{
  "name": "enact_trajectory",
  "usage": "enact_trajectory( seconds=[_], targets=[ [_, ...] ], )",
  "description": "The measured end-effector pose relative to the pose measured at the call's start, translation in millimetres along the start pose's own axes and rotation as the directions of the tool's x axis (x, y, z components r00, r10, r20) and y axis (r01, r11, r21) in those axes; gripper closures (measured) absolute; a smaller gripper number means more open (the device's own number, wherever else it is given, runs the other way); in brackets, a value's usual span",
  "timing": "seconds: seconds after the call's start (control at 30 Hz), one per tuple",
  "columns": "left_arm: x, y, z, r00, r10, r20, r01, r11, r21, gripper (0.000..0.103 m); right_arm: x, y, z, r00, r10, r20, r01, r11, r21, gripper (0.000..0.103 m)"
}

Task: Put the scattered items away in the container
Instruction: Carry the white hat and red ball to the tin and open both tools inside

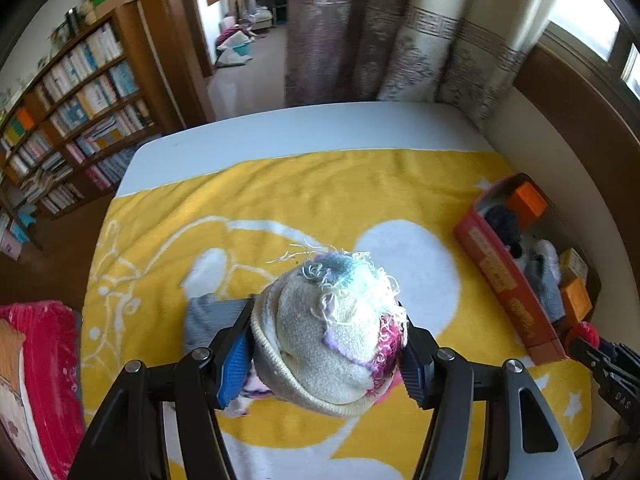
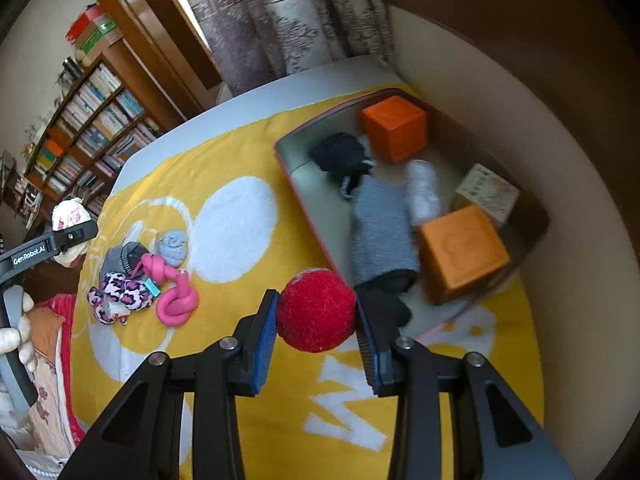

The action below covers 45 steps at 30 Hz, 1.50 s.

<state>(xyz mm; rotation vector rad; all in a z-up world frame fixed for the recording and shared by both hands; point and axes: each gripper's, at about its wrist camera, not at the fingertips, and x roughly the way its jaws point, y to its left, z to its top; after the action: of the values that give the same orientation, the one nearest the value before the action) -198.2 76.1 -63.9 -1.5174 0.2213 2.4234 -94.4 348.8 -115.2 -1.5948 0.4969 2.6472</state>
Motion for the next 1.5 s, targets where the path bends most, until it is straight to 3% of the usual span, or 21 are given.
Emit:
enact_trajectory(
  seconds=[0.47,0.77,1.0,1.13,1.5],
  targets=[
    [-1,-92,10,0.993,-0.114,-0.004,0.114,0.989,0.099,0.039,-32,-55,-2,0.998,-0.034,0.061,0.029,0.997,0.077,0.062],
    [-10,-162,45,0.980,-0.195,0.040,0.184,0.966,0.182,0.038,-54,-54,20,0.990,-0.016,0.143,0.010,0.999,0.041,0.062],
    [8,-195,75,0.962,-0.272,-0.002,0.268,0.947,0.178,0.038,-59,-55,33,0.986,-0.006,0.169,0.001,1.000,0.030,0.062],
    [8,-195,79,0.963,-0.271,0.009,0.266,0.952,0.154,0.024,-59,-58,38,0.985,-0.002,0.175,-0.004,0.999,0.035,0.062],
    [-1,-158,76,0.969,-0.248,0.009,0.246,0.965,0.093,0.024,-43,-47,64,0.984,0.028,0.178,-0.031,0.999,0.010,0.062]
  ],
)
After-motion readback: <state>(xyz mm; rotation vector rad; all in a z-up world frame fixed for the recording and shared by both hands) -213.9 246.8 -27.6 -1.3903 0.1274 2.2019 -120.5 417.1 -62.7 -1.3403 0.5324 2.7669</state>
